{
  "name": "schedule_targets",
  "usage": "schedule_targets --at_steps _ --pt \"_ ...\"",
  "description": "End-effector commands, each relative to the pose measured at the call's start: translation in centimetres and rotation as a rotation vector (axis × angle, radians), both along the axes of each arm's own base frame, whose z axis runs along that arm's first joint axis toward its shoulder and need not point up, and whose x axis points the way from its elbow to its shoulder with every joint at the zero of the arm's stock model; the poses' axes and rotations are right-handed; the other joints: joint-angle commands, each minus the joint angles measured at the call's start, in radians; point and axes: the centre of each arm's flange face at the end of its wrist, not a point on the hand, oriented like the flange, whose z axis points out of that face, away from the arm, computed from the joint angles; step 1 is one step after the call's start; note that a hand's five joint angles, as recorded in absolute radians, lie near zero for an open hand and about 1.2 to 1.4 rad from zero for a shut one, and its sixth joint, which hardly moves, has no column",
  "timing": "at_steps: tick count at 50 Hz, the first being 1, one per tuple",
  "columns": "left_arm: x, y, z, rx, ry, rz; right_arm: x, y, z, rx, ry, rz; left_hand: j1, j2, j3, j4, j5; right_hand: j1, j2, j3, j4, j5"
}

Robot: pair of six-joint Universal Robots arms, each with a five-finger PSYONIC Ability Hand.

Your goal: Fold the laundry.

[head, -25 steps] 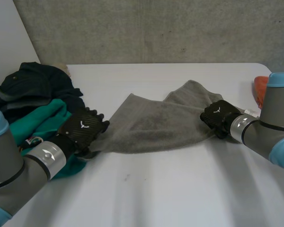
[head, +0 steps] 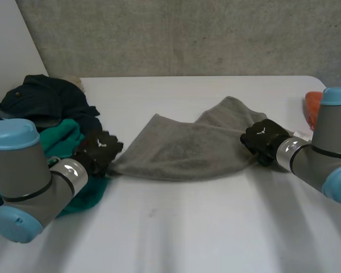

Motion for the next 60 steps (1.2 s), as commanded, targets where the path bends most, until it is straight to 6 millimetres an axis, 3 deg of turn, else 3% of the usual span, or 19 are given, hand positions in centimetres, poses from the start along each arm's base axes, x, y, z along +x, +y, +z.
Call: schedule_targets --at_steps 1,8,12,22,29,34,38,41,46,50,51,54,55,59,60 --pt "-0.5 0.3 3.2 -0.155 0.136 0.065 -0.5 0.2 2.3 0.021 -0.128 -0.076 0.248 0.202 0.208 0.198 0.245 -0.631 -0.68 -0.715 -0.725 -0.688" --pt "-0.1 1.0 4.3 -0.16 0.143 0.08 -3.9 -0.1 5.6 0.116 -0.318 -0.252 0.248 0.202 0.208 0.198 0.245 -0.649 -0.697 -0.733 -0.743 -0.705" --pt "0.0 1.4 5.0 -0.158 0.146 0.078 -5.4 0.1 5.6 0.19 -0.355 -0.304 0.248 0.202 0.208 0.198 0.245 -0.649 -0.697 -0.733 -0.743 -0.705" --pt "-0.2 1.6 6.5 -0.183 0.19 0.075 -5.6 0.9 1.5 0.247 -0.296 -0.299 0.248 0.202 0.208 0.198 0.245 -0.649 -0.697 -0.733 -0.743 -0.705" --pt "-0.5 1.6 7.4 -0.196 0.215 0.071 -5.0 -0.4 -1.6 0.136 -0.248 -0.295 0.248 0.202 0.208 0.198 0.245 -0.467 -0.516 -0.551 -0.561 -0.524" --pt "-0.4 1.9 8.1 -0.208 0.231 0.073 -5.0 -1.5 -2.9 0.08 -0.211 -0.316 0.248 0.202 0.208 0.198 0.245 -0.162 -0.21 -0.246 -0.256 -0.218" --pt "-0.3 2.2 8.9 -0.223 0.247 0.078 -4.8 -2.0 -2.8 0.049 -0.205 -0.314 0.248 0.202 0.208 0.198 0.245 0.571 0.522 0.487 0.477 0.514" --pt "-0.1 2.6 9.8 -0.237 0.27 0.081 -4.9 -2.5 -2.0 0.016 -0.23 -0.316 0.248 0.202 0.208 0.198 0.245 0.573 0.524 0.489 0.479 0.516" --pt "0.3 3.4 11.8 -0.27 0.319 0.088 -5.3 -2.8 0.5 -0.041 -0.258 -0.303 0.248 0.202 0.208 0.198 0.245 0.573 0.524 0.489 0.479 0.516" --pt "0.9 4.2 14.0 -0.308 0.365 0.101 -6.4 -3.0 5.5 -0.146 -0.274 -0.308 0.248 0.202 0.208 0.198 0.245 0.573 0.524 0.489 0.479 0.516" --pt "1.1 4.7 14.9 -0.324 0.387 0.102 -7.0 -2.9 8.5 -0.211 -0.284 -0.312 0.248 0.202 0.208 0.198 0.245 0.573 0.524 0.489 0.479 0.516" --pt "1.5 5.5 16.5 -0.351 0.423 0.105 -7.1 -2.3 12.8 -0.291 -0.299 -0.293 0.248 0.202 0.208 0.198 0.245 0.573 0.524 0.489 0.479 0.516" --pt "1.8 6.0 17.5 -0.368 0.45 0.106 -7.1 -1.6 15.4 -0.338 -0.313 -0.271 0.248 0.202 0.208 0.198 0.245 0.573 0.524 0.489 0.479 0.516" --pt "2.4 7.3 19.4 -0.392 0.519 0.102 -6.5 -0.3 20.3 -0.415 -0.345 -0.199 0.248 0.202 0.208 0.198 0.245 0.573 0.524 0.489 0.479 0.516" --pt "2.5 7.5 19.7 -0.393 0.532 0.103 -6.5 -0.3 20.8 -0.418 -0.352 -0.19 0.248 0.202 0.208 0.198 0.245 0.573 0.524 0.489 0.479 0.516"
